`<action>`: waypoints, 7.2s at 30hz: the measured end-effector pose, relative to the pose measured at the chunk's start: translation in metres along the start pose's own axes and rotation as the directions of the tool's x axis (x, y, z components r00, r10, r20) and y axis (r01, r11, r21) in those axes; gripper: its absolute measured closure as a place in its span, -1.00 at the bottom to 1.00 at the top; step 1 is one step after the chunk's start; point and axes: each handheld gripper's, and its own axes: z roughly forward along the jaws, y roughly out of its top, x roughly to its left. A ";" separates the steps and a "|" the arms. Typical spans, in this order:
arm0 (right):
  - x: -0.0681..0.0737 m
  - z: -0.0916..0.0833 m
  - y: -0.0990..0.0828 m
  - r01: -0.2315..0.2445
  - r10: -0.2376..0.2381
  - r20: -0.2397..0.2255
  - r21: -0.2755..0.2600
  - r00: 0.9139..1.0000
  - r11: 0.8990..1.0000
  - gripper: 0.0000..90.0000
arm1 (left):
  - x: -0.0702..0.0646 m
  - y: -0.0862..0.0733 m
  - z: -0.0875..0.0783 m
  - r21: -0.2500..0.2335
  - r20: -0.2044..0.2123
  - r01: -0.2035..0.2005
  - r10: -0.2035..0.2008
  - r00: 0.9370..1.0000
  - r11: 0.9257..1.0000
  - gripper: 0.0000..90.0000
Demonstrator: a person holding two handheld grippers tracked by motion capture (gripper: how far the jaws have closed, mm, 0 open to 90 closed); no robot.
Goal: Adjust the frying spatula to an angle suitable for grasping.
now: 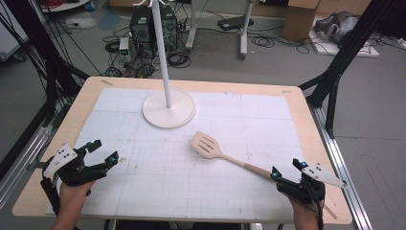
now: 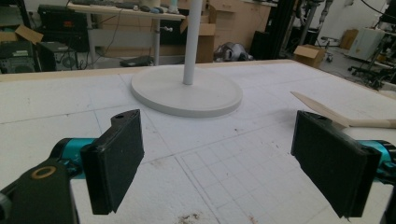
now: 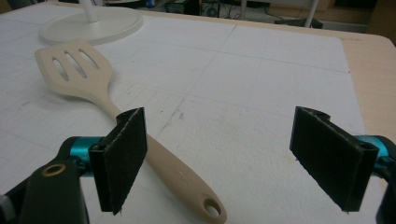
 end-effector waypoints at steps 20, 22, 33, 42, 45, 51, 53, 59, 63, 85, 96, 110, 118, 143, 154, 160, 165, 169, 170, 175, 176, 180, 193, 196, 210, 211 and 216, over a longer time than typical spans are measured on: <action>-0.010 -0.004 -0.010 -0.061 0.049 0.110 0.103 0.993 0.993 0.38 | 0.000 -0.001 0.001 0.025 0.003 0.006 -0.006 1.000 1.000 -0.56; -0.010 -0.002 -0.013 -0.085 0.069 0.110 0.149 0.992 0.985 0.64 | 0.000 -0.002 0.001 0.026 0.008 0.006 -0.007 1.000 1.000 -0.53; -0.002 0.013 -0.022 -0.094 0.065 0.109 0.287 0.992 0.953 0.90 | 0.001 -0.003 0.002 0.042 0.011 0.009 -0.010 1.000 0.999 -0.49; 0.000 0.013 -0.026 -0.141 0.107 0.122 0.320 0.987 0.937 0.95 | 0.001 -0.004 0.003 0.056 0.012 0.007 -0.008 1.000 0.998 -0.49; 0.000 0.016 -0.026 -0.138 0.101 0.129 0.320 0.986 0.937 0.96 | 0.001 -0.004 0.003 0.059 0.012 0.005 -0.006 1.000 0.998 -0.48; -0.006 0.023 -0.026 -0.132 0.093 0.138 0.313 0.986 0.940 0.96 | 0.000 -0.005 0.004 0.066 0.015 0.013 -0.014 1.000 0.998 -0.47; -0.010 0.027 -0.025 -0.143 0.106 0.135 0.303 0.985 0.942 0.95 | 0.000 -0.005 0.004 0.072 0.016 0.011 -0.012 1.000 0.997 -0.47; -0.013 0.035 -0.024 -0.163 0.132 0.123 0.287 0.984 0.944 0.96 | 0.000 -0.006 0.006 0.081 0.014 0.014 -0.015 1.000 0.997 -0.47; -0.012 0.042 -0.021 -0.167 0.140 0.116 0.280 0.983 0.945 0.97 | 0.000 -0.006 0.006 0.083 0.015 0.015 -0.016 1.000 0.996 -0.47; 0.052 0.121 0.036 -0.057 0.090 -0.112 0.275 0.990 0.960 0.94 | 0.001 -0.008 0.005 0.100 0.014 0.009 -0.010 1.000 0.995 -0.42; 0.088 0.158 0.044 0.052 0.016 -0.182 0.361 0.983 0.931 0.99 | 0.000 -0.008 0.006 0.109 0.017 0.008 -0.010 1.000 0.994 -0.42; 0.094 0.162 0.045 0.132 -0.021 -0.265 0.409 0.964 0.903 0.99 | 0.000 -0.008 0.006 0.111 0.017 0.010 -0.012 1.000 0.994 -0.41; 0.095 0.171 0.043 0.159 -0.059 -0.251 0.404 0.966 0.901 0.99 | 0.000 -0.008 0.006 0.113 0.018 0.009 -0.011 1.000 0.994 -0.40; 0.097 0.153 0.049 0.238 -0.113 -0.343 0.350 0.933 0.906 0.97 | 0.000 -0.008 0.006 0.113 0.016 0.013 -0.015 1.000 0.994 -0.40; 0.072 0.104 0.028 0.255 -0.147 -0.302 0.358 0.942 0.898 0.99 | 0.000 -0.008 0.006 0.110 0.015 0.013 -0.015 1.000 0.994 -0.40; 0.068 0.090 0.009 0.244 -0.088 -0.378 0.389 0.922 0.888 0.99 | 0.000 -0.008 0.006 0.113 0.017 0.010 -0.012 1.000 0.994 -0.40; 0.080 0.090 0.007 0.272 -0.097 -0.424 0.375 0.900 0.886 0.99 | 0.000 -0.008 0.006 0.112 0.013 0.015 -0.017 1.000 0.994 -0.40; 0.083 0.090 0.006 0.258 -0.079 -0.432 0.373 0.898 0.891 0.99 | 0.001 -0.009 0.006 0.114 0.014 0.011 -0.012 1.000 0.993 -0.40; 0.086 0.090 0.005 0.260 -0.082 -0.438 0.364 0.895 0.894 0.99 | 0.001 -0.009 0.006 0.115 0.015 0.010 -0.012 1.000 0.993 -0.40; 0.101 0.096 0.007 0.279 -0.091 -0.467 0.351 0.879 0.894 0.99 | 0.001 -0.008 0.006 0.113 0.014 0.013 -0.015 1.000 0.994 -0.40; 0.105 0.098 0.008 0.286 -0.095 -0.476 0.346 0.874 0.893 0.99 | 0.001 -0.008 0.006 0.113 0.014 0.013 -0.014 1.000 0.994 -0.40; 0.120 0.107 0.012 0.291 -0.100 -0.478 0.344 0.873 0.893 0.99 | 0.001 -0.008 0.006 0.113 0.014 0.011 -0.012 1.000 0.994 -0.40; 0.084 0.093 0.023 0.139 -0.064 -0.290 0.249 0.955 0.958 0.64 | 0.002 -0.009 0.005 0.116 0.014 0.009 -0.010 1.000 0.993 -0.40; 0.025 0.071 0.019 0.036 -0.027 -0.056 0.163 0.998 0.986 0.28 | 0.001 -0.009 0.006 0.115 0.013 0.010 -0.012 1.000 0.993 -0.40; -0.053 0.098 0.014 -0.024 0.000 0.107 0.222 0.994 0.975 1.00 | 0.001 -0.010 0.006 0.120 0.003 0.007 -0.007 1.000 0.993 -0.40; -0.053 0.098 0.014 -0.024 0.000 0.107 0.222 0.994 0.975 1.00 | 0.001 -0.010 0.006 0.120 0.003 0.007 -0.007 1.000 0.993 -0.40; -0.055 0.115 0.011 -0.002 -0.026 0.095 0.284 0.995 0.959 0.99 | 0.002 -0.010 0.006 0.124 0.001 0.005 -0.005 1.000 0.992 -0.40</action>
